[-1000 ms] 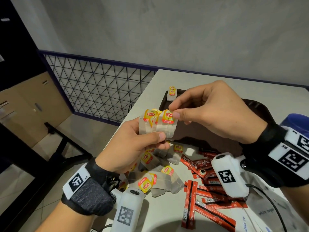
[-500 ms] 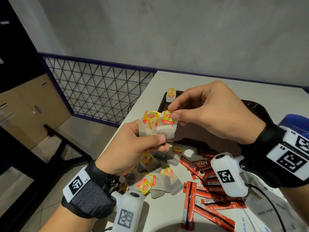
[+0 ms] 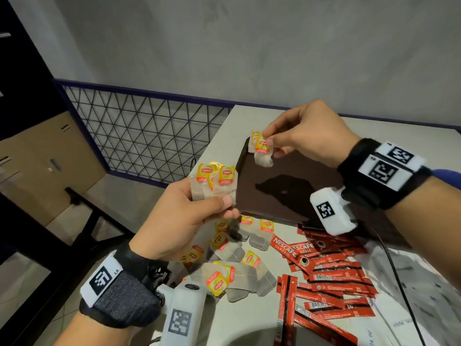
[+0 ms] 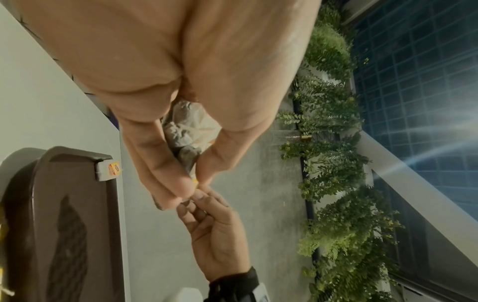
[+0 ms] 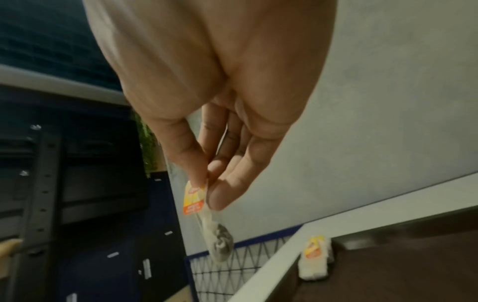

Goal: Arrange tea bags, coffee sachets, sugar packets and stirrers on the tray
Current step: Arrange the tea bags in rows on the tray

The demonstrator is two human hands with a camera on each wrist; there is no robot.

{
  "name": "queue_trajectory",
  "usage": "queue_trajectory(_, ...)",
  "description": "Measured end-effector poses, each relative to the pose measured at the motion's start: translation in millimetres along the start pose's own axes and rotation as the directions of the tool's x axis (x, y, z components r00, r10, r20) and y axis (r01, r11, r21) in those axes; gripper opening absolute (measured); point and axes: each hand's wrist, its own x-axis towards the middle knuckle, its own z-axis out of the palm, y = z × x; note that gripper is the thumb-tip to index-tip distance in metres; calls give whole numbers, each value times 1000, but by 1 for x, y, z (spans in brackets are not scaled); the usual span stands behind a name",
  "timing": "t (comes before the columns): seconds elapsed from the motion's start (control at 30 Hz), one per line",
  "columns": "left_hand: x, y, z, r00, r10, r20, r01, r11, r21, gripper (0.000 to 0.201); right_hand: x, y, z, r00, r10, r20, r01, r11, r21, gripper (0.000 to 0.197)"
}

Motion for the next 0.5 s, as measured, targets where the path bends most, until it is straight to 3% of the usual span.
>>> queue_trajectory(0.27, 4, -4, -13, 1000, 16, -22, -15, 998, 59, 29, 62, 45, 14, 992, 114, -50, -121, 981, -153, 15)
queue_trajectory(0.4, 5, -7, -20, 1000, 20, -17, -19, 996, 82, 23, 80, 64, 31, 989, 144, 22, -138, 975, -176, 16)
queue_trajectory(0.5, 5, -8, -23, 1000, 20, -18, -19, 996, 86, 21, 87, 71, 37, 981, 136, 139, -128, 990, -61, 13)
